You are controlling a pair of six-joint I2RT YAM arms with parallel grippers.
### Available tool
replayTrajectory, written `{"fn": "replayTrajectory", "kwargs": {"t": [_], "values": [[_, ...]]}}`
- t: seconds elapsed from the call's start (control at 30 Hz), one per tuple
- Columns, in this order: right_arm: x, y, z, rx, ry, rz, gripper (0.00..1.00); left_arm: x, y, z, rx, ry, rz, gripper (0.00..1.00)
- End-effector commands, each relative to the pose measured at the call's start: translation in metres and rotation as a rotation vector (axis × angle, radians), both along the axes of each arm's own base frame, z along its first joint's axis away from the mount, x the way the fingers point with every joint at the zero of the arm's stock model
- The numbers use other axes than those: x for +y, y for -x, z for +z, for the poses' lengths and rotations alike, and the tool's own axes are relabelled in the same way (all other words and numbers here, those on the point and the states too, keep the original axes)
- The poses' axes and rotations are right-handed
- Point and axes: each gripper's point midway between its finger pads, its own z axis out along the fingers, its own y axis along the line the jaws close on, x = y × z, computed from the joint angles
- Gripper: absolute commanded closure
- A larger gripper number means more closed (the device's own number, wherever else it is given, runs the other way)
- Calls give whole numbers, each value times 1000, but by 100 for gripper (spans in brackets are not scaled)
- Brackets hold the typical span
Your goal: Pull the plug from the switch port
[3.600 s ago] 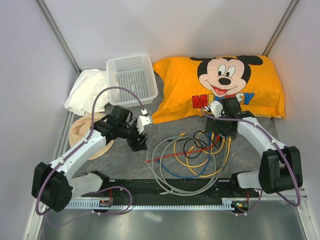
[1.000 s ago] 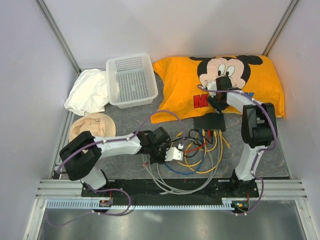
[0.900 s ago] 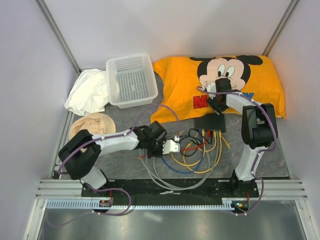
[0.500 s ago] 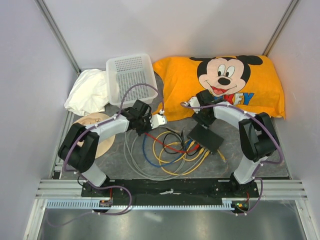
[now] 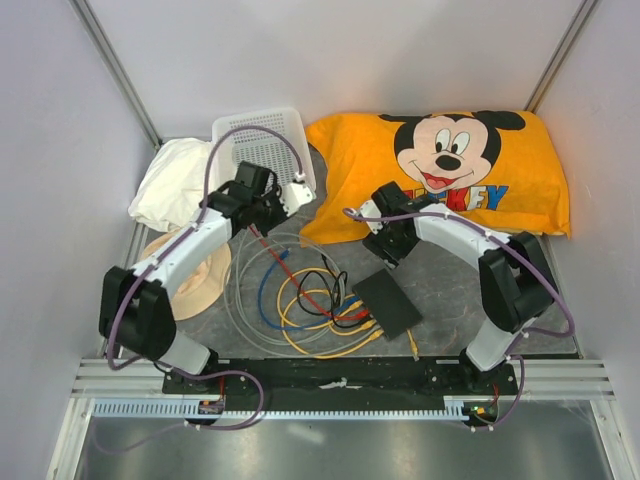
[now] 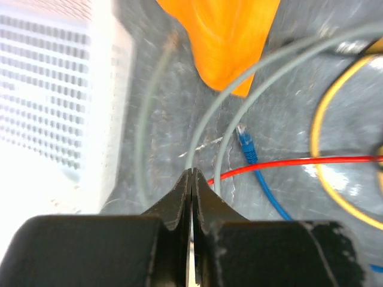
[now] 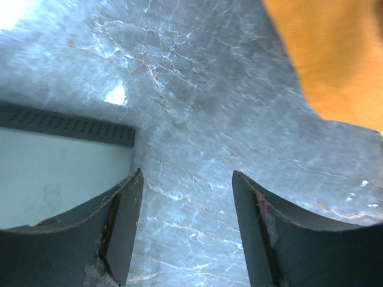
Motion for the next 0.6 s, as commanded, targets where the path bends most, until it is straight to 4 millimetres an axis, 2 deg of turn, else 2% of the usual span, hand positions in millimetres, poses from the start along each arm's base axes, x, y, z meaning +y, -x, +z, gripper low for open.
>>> {"fn": "replayTrajectory", "kwargs": {"t": [0.0, 0.03, 0.1, 0.13, 0.2, 0.27, 0.33, 0.37, 0.43, 0.5, 0.53, 0.57], "values": [[11, -7, 53, -80, -138, 3, 30, -26, 29, 99, 2, 275, 40, 81], [10, -7, 65, -106, -168, 0, 29, -35, 39, 113, 54, 362, 68, 65], [12, -1, 76, -114, -224, -14, 28, -57, 71, 135, 176, 529, 40, 50], [13, 1, 79, -99, -272, -32, 27, -63, 80, 139, 219, 575, 30, 44], [16, 9, 87, -66, -362, -85, 28, -79, 99, 149, 333, 678, 28, 42], [23, 20, 96, -2, -481, -90, 28, -90, 102, 151, 381, 741, 4, 41], [28, 31, 107, 13, -529, -48, 28, -105, 108, 149, 486, 801, -40, 41], [25, 34, 105, 16, -524, -50, 28, -111, 113, 147, 531, 809, -71, 42], [17, 33, 107, -17, -506, -73, 28, -129, 117, 133, 643, 805, -113, 45], [8, 34, 110, -23, -520, -114, 28, -155, 134, 126, 709, 780, -201, 47], [-2, 30, 111, -29, -529, -156, 27, -166, 137, 112, 743, 753, -217, 47], [-5, 32, 113, -16, -548, -171, 27, -181, 154, 106, 767, 721, -272, 48]]}}
